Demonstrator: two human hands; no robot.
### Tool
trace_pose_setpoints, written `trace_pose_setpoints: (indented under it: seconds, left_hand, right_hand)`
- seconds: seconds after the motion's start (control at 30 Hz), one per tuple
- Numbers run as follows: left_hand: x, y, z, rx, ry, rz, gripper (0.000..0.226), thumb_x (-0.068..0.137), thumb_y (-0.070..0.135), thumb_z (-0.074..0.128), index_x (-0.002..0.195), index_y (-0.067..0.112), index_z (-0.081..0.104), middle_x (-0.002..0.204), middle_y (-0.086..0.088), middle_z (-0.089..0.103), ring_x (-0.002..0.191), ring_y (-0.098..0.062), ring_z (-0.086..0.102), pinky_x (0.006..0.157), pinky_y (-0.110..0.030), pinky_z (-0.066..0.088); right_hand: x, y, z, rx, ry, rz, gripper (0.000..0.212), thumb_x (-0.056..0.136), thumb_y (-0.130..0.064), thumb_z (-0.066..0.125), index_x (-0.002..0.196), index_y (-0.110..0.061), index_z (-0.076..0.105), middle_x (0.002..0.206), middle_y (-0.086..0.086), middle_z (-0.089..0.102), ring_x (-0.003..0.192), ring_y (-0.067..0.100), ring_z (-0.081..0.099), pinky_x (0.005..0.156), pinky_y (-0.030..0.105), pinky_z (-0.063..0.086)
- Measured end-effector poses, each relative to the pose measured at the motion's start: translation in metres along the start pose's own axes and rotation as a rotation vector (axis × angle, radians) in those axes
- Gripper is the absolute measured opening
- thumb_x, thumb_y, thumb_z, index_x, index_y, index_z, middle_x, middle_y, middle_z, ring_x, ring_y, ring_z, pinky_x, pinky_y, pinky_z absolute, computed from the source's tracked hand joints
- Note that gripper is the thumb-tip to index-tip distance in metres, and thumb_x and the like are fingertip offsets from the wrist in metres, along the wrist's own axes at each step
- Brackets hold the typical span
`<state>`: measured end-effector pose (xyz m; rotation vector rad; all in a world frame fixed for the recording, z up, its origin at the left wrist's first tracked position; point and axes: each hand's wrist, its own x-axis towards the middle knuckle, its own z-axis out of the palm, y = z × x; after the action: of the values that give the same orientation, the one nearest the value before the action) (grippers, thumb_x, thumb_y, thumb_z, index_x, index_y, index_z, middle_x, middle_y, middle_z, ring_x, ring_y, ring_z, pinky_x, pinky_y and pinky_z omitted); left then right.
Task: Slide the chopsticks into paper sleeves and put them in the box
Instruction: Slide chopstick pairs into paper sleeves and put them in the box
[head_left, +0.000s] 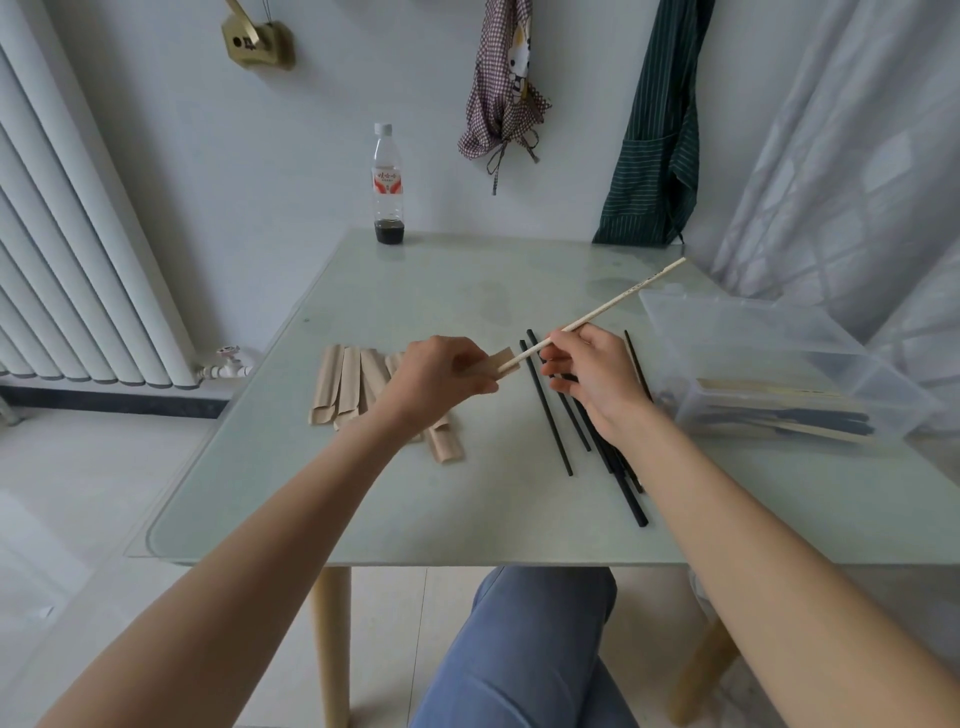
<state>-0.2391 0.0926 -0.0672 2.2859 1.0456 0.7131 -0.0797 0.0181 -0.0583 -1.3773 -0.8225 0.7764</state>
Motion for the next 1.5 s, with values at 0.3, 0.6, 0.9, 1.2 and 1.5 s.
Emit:
trace_pose_setpoints:
  seconds: [0.3, 0.6, 0.9, 1.2, 1.5]
  left_hand:
    - [0.000, 0.005, -0.002, -0.221, -0.048, -0.093, 0.006, 0.080, 0.019, 0.073, 0.079, 0.013, 0.074, 0.069, 0.001, 0.073, 0.066, -0.005, 0.069, 0.073, -0.017, 0.050]
    - [-0.006, 0.012, -0.008, -0.488, -0.096, -0.181, 0.024, 0.080, 0.009, 0.072, 0.088, -0.013, 0.068, 0.076, -0.018, 0.068, 0.052, -0.007, 0.065, 0.055, -0.011, 0.049]
    - [-0.005, 0.019, -0.004, -0.480, -0.078, -0.184, 0.016, 0.081, 0.013, 0.073, 0.082, -0.003, 0.071, 0.072, -0.011, 0.070, 0.052, -0.005, 0.065, 0.054, -0.008, 0.047]
    - [-0.005, 0.019, 0.000, -0.440, -0.089, -0.158, 0.013, 0.080, 0.018, 0.073, 0.078, 0.005, 0.071, 0.074, -0.008, 0.072, 0.058, -0.007, 0.068, 0.058, -0.011, 0.049]
    - [-0.001, 0.023, 0.005, -0.451, -0.138, -0.149, 0.015, 0.080, 0.019, 0.073, 0.079, 0.004, 0.071, 0.074, -0.008, 0.072, 0.060, -0.010, 0.068, 0.065, -0.018, 0.054]
  right_hand:
    - [-0.003, -0.003, -0.001, 0.167, -0.088, 0.072, 0.021, 0.093, -0.006, 0.046, 0.079, -0.013, 0.061, 0.073, 0.001, 0.054, 0.064, 0.010, 0.054, 0.055, 0.020, 0.045]
    - [-0.003, -0.004, 0.000, 0.133, -0.110, 0.056, 0.013, 0.094, -0.017, 0.053, 0.085, -0.016, 0.063, 0.075, -0.002, 0.057, 0.065, 0.009, 0.055, 0.056, 0.020, 0.041]
    - [-0.006, 0.002, 0.000, 0.008, -0.094, 0.043, 0.006, 0.092, -0.019, 0.058, 0.091, -0.016, 0.063, 0.079, -0.006, 0.058, 0.072, 0.006, 0.055, 0.062, 0.020, 0.040]
    - [-0.005, -0.001, -0.003, 0.053, -0.035, 0.027, 0.008, 0.089, -0.019, 0.063, 0.081, -0.021, 0.063, 0.075, -0.007, 0.060, 0.072, 0.006, 0.055, 0.061, 0.019, 0.038]
    - [-0.003, -0.007, -0.016, 0.114, 0.081, 0.019, 0.012, 0.088, -0.020, 0.063, 0.076, -0.023, 0.062, 0.076, -0.008, 0.059, 0.072, 0.006, 0.053, 0.061, 0.020, 0.038]
